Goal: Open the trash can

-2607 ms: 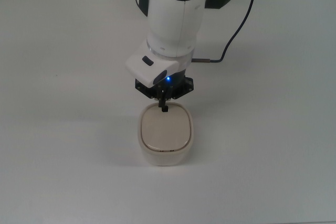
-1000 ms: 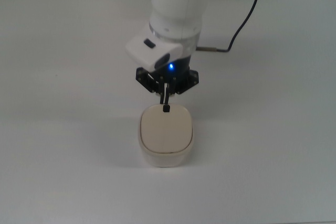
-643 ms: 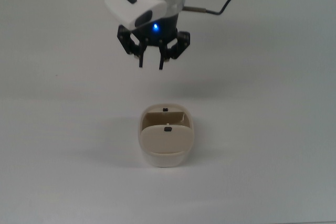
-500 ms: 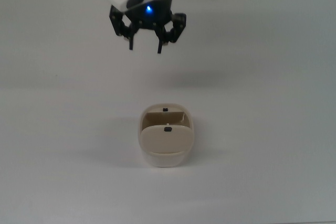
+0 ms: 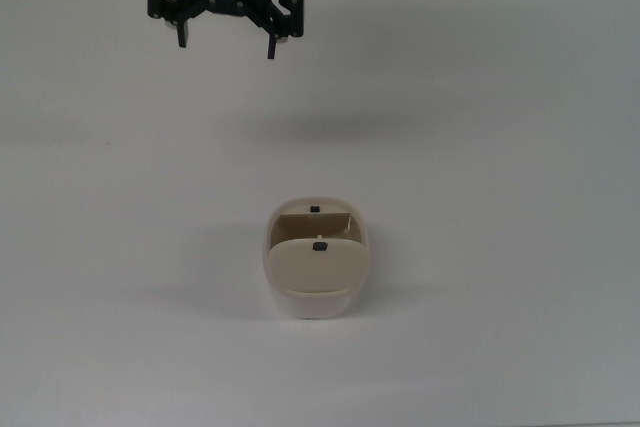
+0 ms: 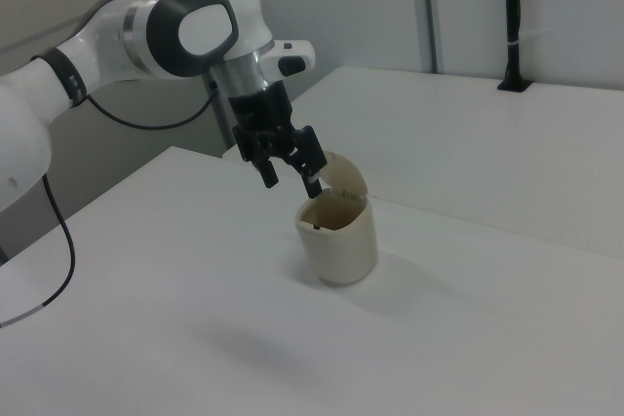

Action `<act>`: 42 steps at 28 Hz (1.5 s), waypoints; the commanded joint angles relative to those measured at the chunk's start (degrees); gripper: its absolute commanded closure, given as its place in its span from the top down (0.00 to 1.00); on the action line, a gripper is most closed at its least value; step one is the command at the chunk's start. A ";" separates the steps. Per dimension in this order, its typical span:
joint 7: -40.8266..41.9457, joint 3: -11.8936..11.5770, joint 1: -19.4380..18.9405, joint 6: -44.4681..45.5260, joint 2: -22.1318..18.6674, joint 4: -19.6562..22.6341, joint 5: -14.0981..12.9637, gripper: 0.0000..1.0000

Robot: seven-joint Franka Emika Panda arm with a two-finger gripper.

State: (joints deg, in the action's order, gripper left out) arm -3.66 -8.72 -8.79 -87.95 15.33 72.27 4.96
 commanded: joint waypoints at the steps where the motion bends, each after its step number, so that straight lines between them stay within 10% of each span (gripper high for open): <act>1: 2.34 -1.04 -0.17 1.12 -2.15 1.64 -0.66 1.00; 42: 5.24 -1.12 4.13 1.82 -2.06 1.73 -7.07 1.00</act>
State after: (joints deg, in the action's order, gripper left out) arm -0.15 -9.43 -4.70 -87.21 14.74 72.46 -0.31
